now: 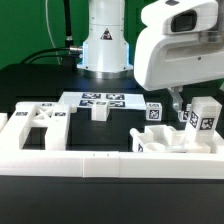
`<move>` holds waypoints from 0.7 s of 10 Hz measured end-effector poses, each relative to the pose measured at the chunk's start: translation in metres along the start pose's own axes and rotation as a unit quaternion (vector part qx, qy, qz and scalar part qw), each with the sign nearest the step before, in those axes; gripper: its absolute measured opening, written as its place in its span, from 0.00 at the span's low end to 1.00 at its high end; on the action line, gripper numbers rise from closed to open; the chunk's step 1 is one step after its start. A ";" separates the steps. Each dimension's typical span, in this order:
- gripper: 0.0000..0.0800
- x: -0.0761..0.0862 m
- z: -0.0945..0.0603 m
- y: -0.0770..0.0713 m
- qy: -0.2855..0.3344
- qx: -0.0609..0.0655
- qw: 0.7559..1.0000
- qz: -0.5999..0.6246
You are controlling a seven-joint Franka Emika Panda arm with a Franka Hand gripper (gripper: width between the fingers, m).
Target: Assemble chair
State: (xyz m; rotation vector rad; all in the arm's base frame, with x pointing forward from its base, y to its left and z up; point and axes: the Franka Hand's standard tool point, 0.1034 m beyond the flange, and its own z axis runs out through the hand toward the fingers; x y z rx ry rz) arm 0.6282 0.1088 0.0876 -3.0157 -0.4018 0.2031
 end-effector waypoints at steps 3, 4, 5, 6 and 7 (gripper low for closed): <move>0.36 0.000 0.000 0.000 0.000 0.000 1.000 0.005; 0.36 0.000 0.000 0.000 0.000 0.000 1.000 0.015; 0.36 0.000 0.000 0.000 0.000 0.000 1.000 0.014; 0.36 0.000 0.000 0.000 0.000 0.001 1.000 0.024; 0.36 0.000 0.001 -0.001 0.000 0.001 0.998 0.063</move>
Offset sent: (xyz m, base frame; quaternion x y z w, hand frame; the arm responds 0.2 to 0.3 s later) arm 0.0000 0.0000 0.0000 0.0000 0.0000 0.0650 0.9979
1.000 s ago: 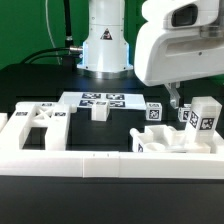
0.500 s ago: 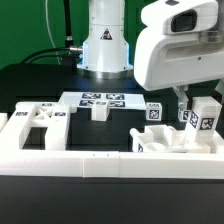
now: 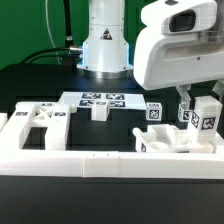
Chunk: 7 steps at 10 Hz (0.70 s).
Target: Assemble chair
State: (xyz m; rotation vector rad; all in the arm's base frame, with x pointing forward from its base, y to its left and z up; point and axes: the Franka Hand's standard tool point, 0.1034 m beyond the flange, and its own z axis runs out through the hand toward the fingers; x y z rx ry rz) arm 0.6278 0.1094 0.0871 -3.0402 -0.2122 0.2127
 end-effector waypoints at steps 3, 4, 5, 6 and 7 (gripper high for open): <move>0.36 0.001 0.002 -0.005 0.014 0.002 0.990 0.143; 0.36 0.003 0.001 -0.007 0.017 0.003 0.979 0.202; 0.36 0.004 0.001 -0.012 0.019 0.005 0.964 0.264; 0.36 0.004 0.002 -0.015 0.022 0.009 0.945 0.326; 0.36 0.008 0.002 -0.015 0.033 0.016 0.927 0.372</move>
Offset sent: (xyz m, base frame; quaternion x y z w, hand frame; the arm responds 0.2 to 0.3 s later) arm -0.0088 0.0099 -0.0089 0.0034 0.0030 0.2690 0.9631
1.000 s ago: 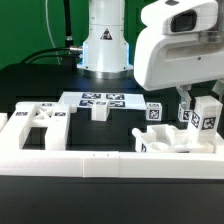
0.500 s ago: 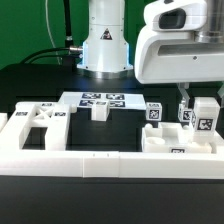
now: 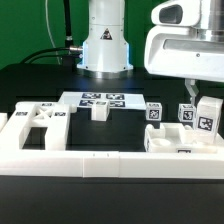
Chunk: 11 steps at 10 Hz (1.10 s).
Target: Assemble chair
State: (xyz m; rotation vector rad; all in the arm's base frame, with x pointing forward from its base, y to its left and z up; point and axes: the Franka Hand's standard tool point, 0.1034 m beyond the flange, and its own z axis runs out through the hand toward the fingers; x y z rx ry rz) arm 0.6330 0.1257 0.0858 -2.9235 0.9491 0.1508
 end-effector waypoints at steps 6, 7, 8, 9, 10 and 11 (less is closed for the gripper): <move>0.52 -0.001 0.004 -0.002 0.006 0.015 0.992 0.127; 0.52 -0.001 0.004 -0.002 0.006 0.015 0.994 0.108; 0.69 -0.001 0.002 -0.003 0.006 0.014 0.996 0.088; 0.79 0.000 0.000 -0.004 0.007 0.014 0.999 0.045; 0.79 0.000 0.001 -0.004 0.007 0.013 1.000 0.008; 0.81 0.000 0.002 -0.003 0.007 0.013 1.000 -0.016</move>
Offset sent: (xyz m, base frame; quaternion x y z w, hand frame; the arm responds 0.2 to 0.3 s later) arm -0.0024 -0.0062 0.0027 0.0124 0.0046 0.1826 0.9831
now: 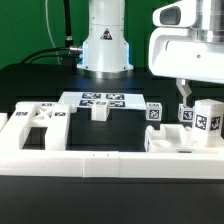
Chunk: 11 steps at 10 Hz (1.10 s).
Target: Assemble chair
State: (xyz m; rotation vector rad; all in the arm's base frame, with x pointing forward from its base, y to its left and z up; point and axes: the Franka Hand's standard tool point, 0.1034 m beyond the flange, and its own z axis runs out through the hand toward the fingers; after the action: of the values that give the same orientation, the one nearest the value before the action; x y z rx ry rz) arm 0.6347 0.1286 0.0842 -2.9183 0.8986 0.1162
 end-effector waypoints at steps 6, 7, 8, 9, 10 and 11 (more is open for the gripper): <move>0.81 0.001 0.004 0.000 0.011 0.004 0.938 -0.346; 0.81 0.000 0.006 0.001 0.013 0.001 0.924 -0.383; 0.81 0.001 0.007 0.003 0.015 -0.004 0.906 -0.424; 0.81 0.002 0.007 0.005 0.018 -0.008 0.889 -0.457; 0.81 0.004 0.007 0.006 0.019 -0.010 0.872 -0.490; 0.81 0.004 0.008 0.007 0.019 -0.010 0.867 -0.499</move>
Offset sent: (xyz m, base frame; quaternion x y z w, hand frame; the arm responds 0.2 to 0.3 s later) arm -0.0003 0.0040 0.0009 0.0142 0.0022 -0.3391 0.9406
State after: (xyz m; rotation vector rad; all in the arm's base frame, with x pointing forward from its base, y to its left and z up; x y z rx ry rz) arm 0.6339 0.1211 0.0759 -2.9839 -0.6757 -0.0112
